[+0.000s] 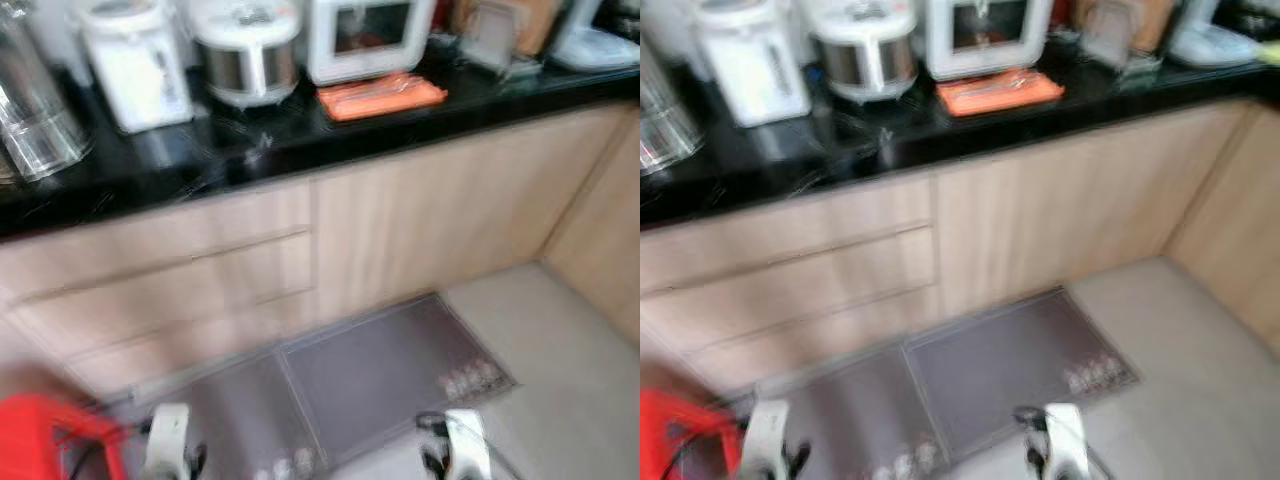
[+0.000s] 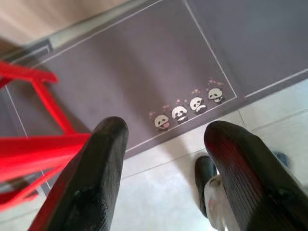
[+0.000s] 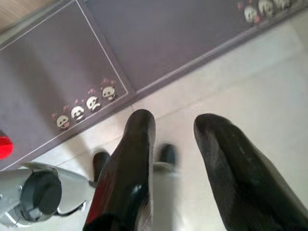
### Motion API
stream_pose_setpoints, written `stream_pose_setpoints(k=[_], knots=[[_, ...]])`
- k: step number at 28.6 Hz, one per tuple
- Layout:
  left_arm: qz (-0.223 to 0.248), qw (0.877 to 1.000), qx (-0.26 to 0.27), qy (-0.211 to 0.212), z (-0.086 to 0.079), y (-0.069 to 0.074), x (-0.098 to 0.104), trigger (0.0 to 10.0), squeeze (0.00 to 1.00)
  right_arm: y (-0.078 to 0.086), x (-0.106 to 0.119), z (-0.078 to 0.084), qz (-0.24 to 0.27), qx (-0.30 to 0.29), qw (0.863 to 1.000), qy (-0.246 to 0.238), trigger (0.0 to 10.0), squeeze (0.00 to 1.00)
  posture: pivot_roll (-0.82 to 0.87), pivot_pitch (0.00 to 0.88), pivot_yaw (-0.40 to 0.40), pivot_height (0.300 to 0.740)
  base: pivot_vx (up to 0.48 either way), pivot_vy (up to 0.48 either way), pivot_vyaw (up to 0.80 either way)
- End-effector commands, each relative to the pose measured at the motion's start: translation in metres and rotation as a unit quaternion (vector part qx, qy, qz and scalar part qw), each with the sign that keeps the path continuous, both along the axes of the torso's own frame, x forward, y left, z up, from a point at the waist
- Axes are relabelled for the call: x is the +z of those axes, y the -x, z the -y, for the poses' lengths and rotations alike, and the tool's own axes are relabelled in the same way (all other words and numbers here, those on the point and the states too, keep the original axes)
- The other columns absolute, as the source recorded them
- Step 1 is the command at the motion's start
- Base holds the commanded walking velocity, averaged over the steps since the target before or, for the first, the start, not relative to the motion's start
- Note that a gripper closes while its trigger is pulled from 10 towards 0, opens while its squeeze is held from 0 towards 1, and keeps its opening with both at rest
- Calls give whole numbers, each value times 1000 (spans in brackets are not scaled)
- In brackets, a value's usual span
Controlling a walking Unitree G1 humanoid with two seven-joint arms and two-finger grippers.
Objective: Kitchen organization
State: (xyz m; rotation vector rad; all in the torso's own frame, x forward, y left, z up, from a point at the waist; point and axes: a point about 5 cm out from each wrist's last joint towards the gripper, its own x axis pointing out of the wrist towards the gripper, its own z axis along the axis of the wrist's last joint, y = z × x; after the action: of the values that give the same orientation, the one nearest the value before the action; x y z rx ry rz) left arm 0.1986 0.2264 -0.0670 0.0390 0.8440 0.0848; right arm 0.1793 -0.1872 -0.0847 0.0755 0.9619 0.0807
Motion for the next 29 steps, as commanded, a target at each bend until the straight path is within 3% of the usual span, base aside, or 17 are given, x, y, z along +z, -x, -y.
stream_pose_setpoints(k=[1,22,29], knots=[[-8,1000,-3,-5,-1,3,-2,10000,0,1,0,1,0,-4,1000,2,10000,0,14,0,52,740,0,0,-725],[-19,1000,-14,15,14,9,-8,10000,0,4,-1,4,-4,8,1000,7,10000,0,-20,0,47,740,0,0,-722],[-8,999,-37,14,17,0,-3,10000,0,4,-2,0,-7,11,1000,7,10000,0,-20,0,57,740,0,0,-717]])
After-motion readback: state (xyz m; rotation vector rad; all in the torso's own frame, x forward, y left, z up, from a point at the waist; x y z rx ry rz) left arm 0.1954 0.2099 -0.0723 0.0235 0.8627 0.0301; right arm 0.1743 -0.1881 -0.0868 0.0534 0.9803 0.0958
